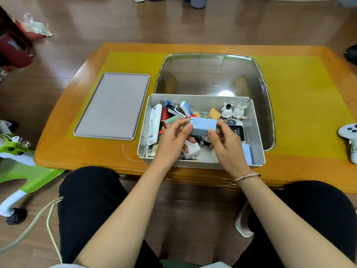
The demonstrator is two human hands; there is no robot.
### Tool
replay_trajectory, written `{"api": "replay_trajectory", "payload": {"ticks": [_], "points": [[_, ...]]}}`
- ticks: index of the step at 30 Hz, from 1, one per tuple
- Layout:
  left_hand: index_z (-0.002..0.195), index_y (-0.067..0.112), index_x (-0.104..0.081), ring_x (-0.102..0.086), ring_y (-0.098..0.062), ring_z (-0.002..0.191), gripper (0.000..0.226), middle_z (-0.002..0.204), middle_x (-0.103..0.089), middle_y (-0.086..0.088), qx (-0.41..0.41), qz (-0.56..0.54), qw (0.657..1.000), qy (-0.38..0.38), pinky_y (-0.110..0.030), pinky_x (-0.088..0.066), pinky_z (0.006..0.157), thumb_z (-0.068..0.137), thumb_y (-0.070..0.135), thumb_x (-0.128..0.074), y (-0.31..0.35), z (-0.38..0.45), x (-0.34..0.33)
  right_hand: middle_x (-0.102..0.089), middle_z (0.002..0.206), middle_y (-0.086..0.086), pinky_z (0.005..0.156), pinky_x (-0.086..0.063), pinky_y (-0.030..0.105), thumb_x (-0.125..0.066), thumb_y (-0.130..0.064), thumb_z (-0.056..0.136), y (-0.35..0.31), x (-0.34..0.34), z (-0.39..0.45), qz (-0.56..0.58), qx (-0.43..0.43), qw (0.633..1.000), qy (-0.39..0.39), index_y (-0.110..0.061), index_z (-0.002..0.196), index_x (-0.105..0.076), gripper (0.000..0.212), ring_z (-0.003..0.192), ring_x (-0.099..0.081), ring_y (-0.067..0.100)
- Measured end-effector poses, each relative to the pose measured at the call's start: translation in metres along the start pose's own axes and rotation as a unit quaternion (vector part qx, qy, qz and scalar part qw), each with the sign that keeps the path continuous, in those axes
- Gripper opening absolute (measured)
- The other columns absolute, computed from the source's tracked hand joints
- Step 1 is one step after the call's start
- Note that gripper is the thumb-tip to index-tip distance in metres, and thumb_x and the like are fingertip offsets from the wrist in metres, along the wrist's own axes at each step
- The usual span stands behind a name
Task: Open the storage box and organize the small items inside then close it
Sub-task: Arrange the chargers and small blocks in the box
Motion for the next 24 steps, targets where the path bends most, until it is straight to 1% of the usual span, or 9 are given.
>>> {"api": "replay_trajectory", "payload": {"ticks": [3,5,8,11,14,17,19,21,24], "points": [[0.127,0.014,-0.053,-0.067,-0.007,0.067,0.030,0.093,-0.065,-0.005,0.007,-0.004,1.000,-0.017,-0.019,-0.049,0.044,0.101,0.026,-0.045,0.000,0.000,-0.003,-0.057,0.097,-0.004,0.066,-0.045,0.010,-0.058,-0.032,0.089,-0.004,0.003,-0.002,-0.019,0.025,0.999,0.025,-0.019,0.121,-0.053,0.035,0.083,-0.051,0.000],[0.130,0.012,-0.050,-0.069,-0.010,0.076,0.031,0.102,-0.063,-0.006,0.019,-0.028,0.999,-0.033,-0.020,-0.050,0.046,0.103,0.021,-0.039,-0.001,0.000,-0.007,-0.056,0.109,-0.007,0.071,-0.046,0.008,-0.066,-0.022,0.086,-0.008,0.003,-0.003,-0.042,0.052,0.997,0.030,-0.016,0.123,-0.053,0.040,0.093,-0.051,-0.005],[0.137,0.009,-0.045,-0.069,-0.018,0.092,0.036,0.119,-0.059,-0.012,0.025,-0.038,0.998,-0.050,-0.023,-0.055,0.052,0.103,0.016,-0.038,-0.001,0.001,-0.010,-0.053,0.119,-0.013,0.077,-0.046,0.006,-0.070,-0.009,0.082,-0.009,0.002,-0.005,-0.053,0.070,0.996,0.017,-0.020,0.127,-0.051,0.050,0.104,-0.048,-0.007],[0.134,0.016,-0.048,-0.066,-0.011,0.098,0.033,0.120,-0.058,-0.005,0.015,-0.042,0.998,-0.037,-0.025,-0.057,0.057,0.101,0.013,-0.044,0.001,0.000,-0.007,-0.055,0.121,-0.010,0.075,-0.046,0.005,-0.071,-0.003,0.079,-0.010,0.002,-0.005,-0.045,0.076,0.996,0.019,-0.019,0.126,-0.052,0.053,0.104,-0.049,-0.007],[0.128,0.020,-0.050,-0.063,0.001,0.098,0.034,0.119,-0.056,0.000,-0.017,-0.028,0.999,-0.009,-0.024,-0.058,0.061,0.097,0.006,-0.052,0.004,-0.001,-0.002,-0.055,0.122,-0.008,0.078,-0.050,0.011,-0.075,-0.011,0.077,-0.007,0.001,-0.004,-0.039,0.058,0.997,0.011,-0.021,0.131,-0.050,0.060,0.107,-0.052,0.002],[0.127,0.021,-0.052,-0.062,-0.005,0.101,0.038,0.125,-0.055,-0.003,-0.061,0.020,0.998,0.016,-0.024,-0.057,0.066,0.094,0.004,-0.056,0.008,-0.004,-0.001,-0.052,0.123,-0.010,0.083,-0.049,0.010,-0.076,-0.013,0.077,0.002,0.001,-0.003,0.002,0.005,1.000,0.006,-0.019,0.136,-0.046,0.066,0.111,-0.053,0.004],[0.128,0.021,-0.053,-0.058,-0.002,0.104,0.041,0.126,-0.053,0.002,-0.112,0.085,0.990,0.027,-0.023,-0.057,0.075,0.092,0.003,-0.059,0.014,-0.008,-0.003,-0.054,0.119,-0.008,0.084,-0.046,0.005,-0.075,-0.009,0.077,0.002,0.002,-0.002,0.009,0.011,1.000,0.011,-0.015,0.130,-0.051,0.058,0.110,-0.052,0.000],[0.129,0.019,-0.053,-0.054,-0.001,0.108,0.044,0.125,-0.049,0.009,-0.162,0.142,0.976,0.039,-0.016,-0.052,0.083,0.089,0.003,-0.062,0.020,-0.013,-0.006,-0.055,0.114,-0.008,0.083,-0.042,0.001,-0.074,-0.008,0.077,-0.001,0.002,-0.001,-0.010,0.027,1.000,0.007,-0.012,0.124,-0.054,0.052,0.108,-0.049,-0.006],[0.131,0.018,-0.052,-0.053,-0.002,0.110,0.046,0.125,-0.046,0.013,-0.185,0.173,0.966,0.056,-0.010,-0.048,0.084,0.088,0.004,-0.064,0.022,-0.016,-0.007,-0.054,0.111,-0.011,0.081,-0.045,0.003,-0.075,-0.011,0.078,-0.001,0.001,-0.002,-0.019,0.022,1.000,-0.001,-0.014,0.123,-0.054,0.050,0.104,-0.050,-0.006]]}}
Point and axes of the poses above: each hand's wrist, its own z-axis towards the middle knuckle, its own x-axis out of the back of the hand, y = z × x, the point moved 8 cm from there along z, towards the middle knuckle
